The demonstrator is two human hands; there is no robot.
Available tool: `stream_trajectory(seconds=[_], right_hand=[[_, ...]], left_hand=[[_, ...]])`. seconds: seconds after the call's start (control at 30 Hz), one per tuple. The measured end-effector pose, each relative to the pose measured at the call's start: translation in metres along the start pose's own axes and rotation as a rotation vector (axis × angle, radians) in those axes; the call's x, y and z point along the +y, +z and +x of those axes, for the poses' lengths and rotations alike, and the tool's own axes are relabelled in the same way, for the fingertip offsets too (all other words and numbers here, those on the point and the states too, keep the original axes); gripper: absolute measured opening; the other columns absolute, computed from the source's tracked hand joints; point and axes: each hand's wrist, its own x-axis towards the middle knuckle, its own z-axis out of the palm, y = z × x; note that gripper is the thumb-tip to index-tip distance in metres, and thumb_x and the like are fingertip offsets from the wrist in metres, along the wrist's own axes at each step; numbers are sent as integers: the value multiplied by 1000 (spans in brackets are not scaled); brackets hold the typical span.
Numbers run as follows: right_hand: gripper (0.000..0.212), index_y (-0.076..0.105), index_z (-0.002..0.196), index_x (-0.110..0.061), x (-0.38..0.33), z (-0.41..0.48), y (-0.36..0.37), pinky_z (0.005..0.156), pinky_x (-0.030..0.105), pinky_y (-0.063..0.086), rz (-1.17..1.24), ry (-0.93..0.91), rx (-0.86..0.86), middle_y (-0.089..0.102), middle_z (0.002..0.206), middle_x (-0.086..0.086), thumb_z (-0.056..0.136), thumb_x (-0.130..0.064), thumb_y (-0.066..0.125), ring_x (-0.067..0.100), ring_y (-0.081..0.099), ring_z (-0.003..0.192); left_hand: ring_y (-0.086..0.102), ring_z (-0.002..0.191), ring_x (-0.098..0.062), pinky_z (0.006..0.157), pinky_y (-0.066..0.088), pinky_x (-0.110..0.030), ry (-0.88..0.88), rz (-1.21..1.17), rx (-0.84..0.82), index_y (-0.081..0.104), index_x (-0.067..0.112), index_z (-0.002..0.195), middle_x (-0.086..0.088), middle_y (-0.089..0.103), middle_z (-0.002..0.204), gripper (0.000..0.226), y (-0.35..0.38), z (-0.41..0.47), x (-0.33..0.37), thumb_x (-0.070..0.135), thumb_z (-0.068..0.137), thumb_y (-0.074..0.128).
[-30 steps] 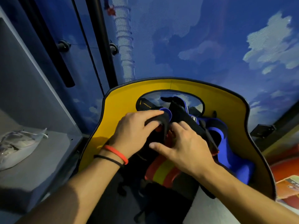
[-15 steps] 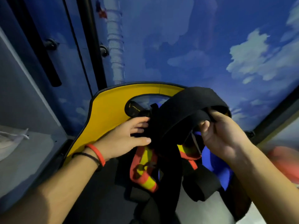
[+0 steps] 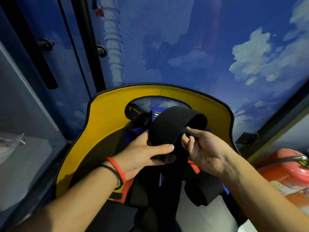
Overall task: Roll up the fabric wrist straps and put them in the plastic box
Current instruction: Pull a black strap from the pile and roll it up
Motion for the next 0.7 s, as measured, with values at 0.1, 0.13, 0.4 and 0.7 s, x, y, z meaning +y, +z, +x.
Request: stream_trajectory(seconds=[0.1, 0.13, 0.4, 0.7], right_hand=[[30, 64, 127, -1, -3, -6, 0, 55, 15, 57, -87, -58, -48, 72, 122, 16, 104, -17, 52, 20, 77, 94], [32, 63, 129, -1, -3, -7, 0, 56, 16, 58, -125, -80, -36, 71, 122, 17, 103, -18, 53, 20, 77, 94], [25, 53, 127, -12, 2, -2, -11, 49, 21, 55, -275, -141, 99, 65, 62, 3, 102, -9, 56, 9, 63, 49], [33, 64, 134, -11, 8, -1, 6, 71, 27, 60, -176, -61, 7, 69, 92, 12, 102, -9, 53, 17, 68, 66]], left_hand=[[73, 87, -10, 61, 56, -26, 34, -72, 30, 65, 27, 125, 3, 74, 116, 53, -1, -4, 13, 23, 74, 77], [71, 78, -10, 56, 54, -23, 37, -96, 63, 66, 26, 124, 0, 74, 114, 51, -5, -5, 18, 25, 74, 76], [72, 101, -29, 78, 62, -34, 51, -484, 375, 56, 16, 133, -11, 64, 127, 48, -51, 0, 46, 38, 92, 67], [13, 151, 0, 119, 19, -24, 605, 1048, 129, 35, 44, 152, 24, 14, 162, 97, -40, -20, 24, 6, 76, 83]])
